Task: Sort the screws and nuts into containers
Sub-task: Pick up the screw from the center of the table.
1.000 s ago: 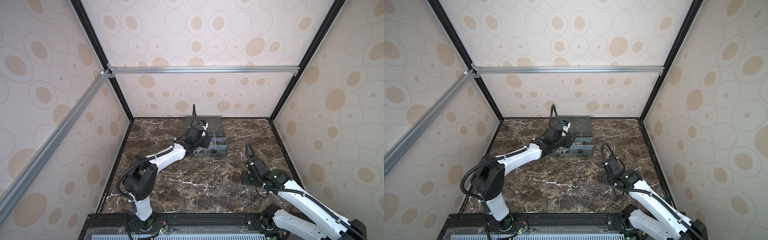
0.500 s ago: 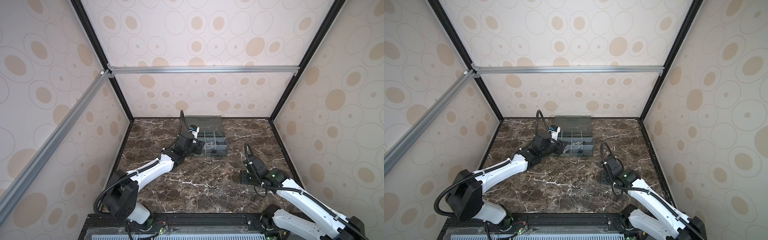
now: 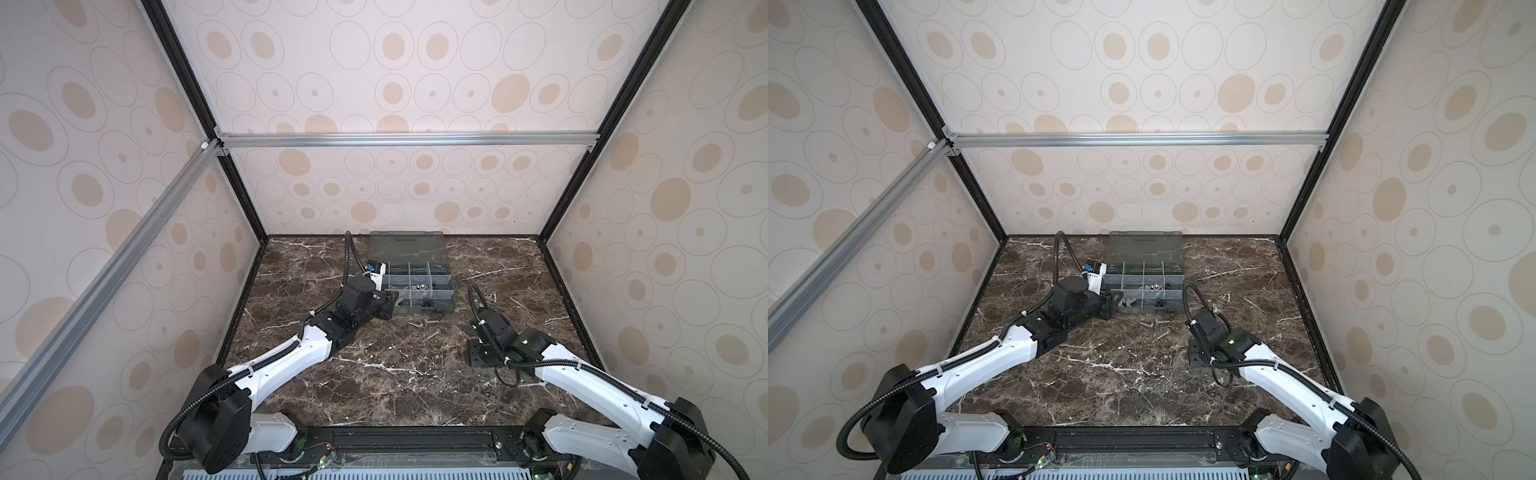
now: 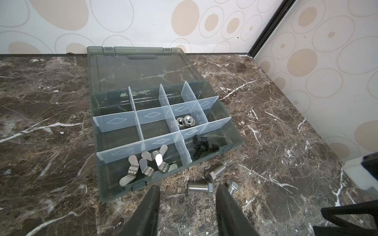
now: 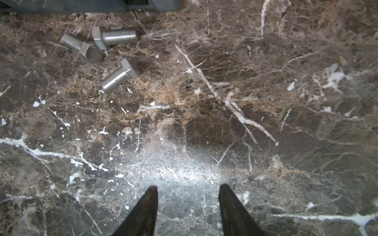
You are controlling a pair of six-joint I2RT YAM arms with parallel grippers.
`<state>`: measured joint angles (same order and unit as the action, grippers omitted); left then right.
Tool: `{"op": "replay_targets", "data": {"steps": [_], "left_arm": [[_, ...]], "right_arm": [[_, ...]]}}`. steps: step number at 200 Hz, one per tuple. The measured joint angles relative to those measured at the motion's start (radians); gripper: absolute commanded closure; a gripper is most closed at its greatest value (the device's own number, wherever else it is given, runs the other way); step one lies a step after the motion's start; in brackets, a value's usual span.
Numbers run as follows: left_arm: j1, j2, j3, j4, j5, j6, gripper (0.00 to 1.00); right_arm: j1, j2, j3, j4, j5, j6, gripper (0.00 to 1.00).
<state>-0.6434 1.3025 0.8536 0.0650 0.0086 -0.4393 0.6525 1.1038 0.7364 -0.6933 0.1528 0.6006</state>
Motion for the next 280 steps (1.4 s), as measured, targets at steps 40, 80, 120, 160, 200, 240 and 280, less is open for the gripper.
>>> {"op": "replay_targets", "data": {"steps": [40,80,120,160,200,240,280], "left_arm": [[0.0,-0.088,-0.073,-0.002,-0.031,-0.021,0.54],[0.0,-0.131,-0.106,-0.01,-0.061,-0.035,0.54],[0.001,-0.147,-0.133,-0.024,-0.069,-0.048,0.54],[0.001,-0.164,-0.145,-0.031,-0.08,-0.062,0.53],[0.002,-0.171,-0.151,-0.03,-0.081,-0.07,0.53],[0.002,-0.179,-0.173,-0.03,-0.081,-0.08,0.53],[0.002,-0.19,-0.18,-0.03,-0.081,-0.086,0.53]], "right_arm": [[0.022,0.091,0.029,0.044,-0.004,-0.022,0.48],[0.029,0.241,0.113,0.079,-0.019,-0.064,0.47],[0.034,0.381,0.21,0.113,-0.024,-0.119,0.41],[0.034,0.489,0.267,0.138,-0.032,-0.175,0.33],[0.034,0.571,0.303,0.146,-0.049,-0.223,0.29],[0.034,0.633,0.349,0.148,-0.056,-0.258,0.28],[0.034,0.693,0.39,0.148,-0.063,-0.278,0.28]]}}
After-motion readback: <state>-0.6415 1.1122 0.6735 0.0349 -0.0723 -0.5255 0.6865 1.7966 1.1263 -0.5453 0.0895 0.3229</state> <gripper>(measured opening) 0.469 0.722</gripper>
